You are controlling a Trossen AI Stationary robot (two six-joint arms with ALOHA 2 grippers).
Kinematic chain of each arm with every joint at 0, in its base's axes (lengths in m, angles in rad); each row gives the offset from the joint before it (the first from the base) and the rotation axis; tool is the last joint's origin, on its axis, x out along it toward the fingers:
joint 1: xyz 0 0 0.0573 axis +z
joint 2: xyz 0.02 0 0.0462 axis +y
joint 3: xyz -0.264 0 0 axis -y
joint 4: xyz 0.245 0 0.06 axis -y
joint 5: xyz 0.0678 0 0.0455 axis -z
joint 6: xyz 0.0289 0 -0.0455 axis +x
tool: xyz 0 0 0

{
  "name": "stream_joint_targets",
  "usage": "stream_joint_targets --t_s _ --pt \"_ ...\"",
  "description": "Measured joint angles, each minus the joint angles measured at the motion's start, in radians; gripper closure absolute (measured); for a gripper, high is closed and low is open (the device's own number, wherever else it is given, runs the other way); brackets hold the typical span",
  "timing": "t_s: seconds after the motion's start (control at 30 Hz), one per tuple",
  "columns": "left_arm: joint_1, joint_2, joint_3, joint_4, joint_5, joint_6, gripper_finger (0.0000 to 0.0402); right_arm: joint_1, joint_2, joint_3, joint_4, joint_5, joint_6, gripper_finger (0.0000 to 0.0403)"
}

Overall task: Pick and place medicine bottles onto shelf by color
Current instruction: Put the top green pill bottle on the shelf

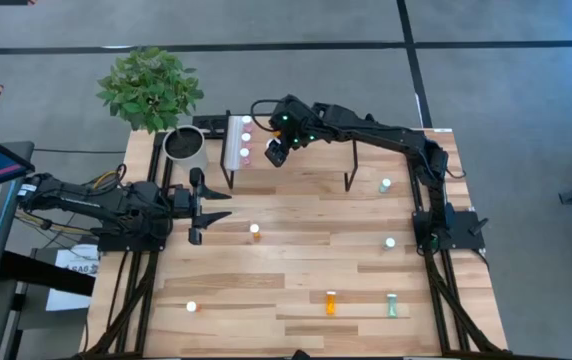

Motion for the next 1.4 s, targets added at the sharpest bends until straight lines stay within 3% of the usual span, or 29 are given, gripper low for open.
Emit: stream_joint_targets --t_s 0.4,0.6,0.73,0.93,1.2,1.4 --pt "0.000 0.000 0.000 -0.007 0.025 -0.002 0.0229 0.010 -0.127 0.019 -0.115 0.044 0.025 0.0142" --pt "0.000 0.000 0.000 -0.009 0.036 -0.011 0.0229 0.116 -0.179 0.018 -0.246 0.218 0.042 0.0142" --pt "0.000 0.000 0.000 -0.007 0.050 -0.013 0.0229 0.212 -0.184 -0.009 -0.246 0.236 0.034 0.0142" --pt "0.000 0.000 0.000 -0.006 0.050 -0.022 0.0229 0.339 -0.174 -0.152 -0.152 0.236 0.072 0.0143" --pt "0.000 0.000 0.000 -0.006 0.050 -0.024 0.0229 0.473 -0.186 -0.456 0.169 0.239 0.186 0.0143" --pt "0.000 0.001 0.000 -0.012 0.049 -0.019 0.0229 0.496 -0.246 -0.744 0.432 0.240 0.314 0.0143"
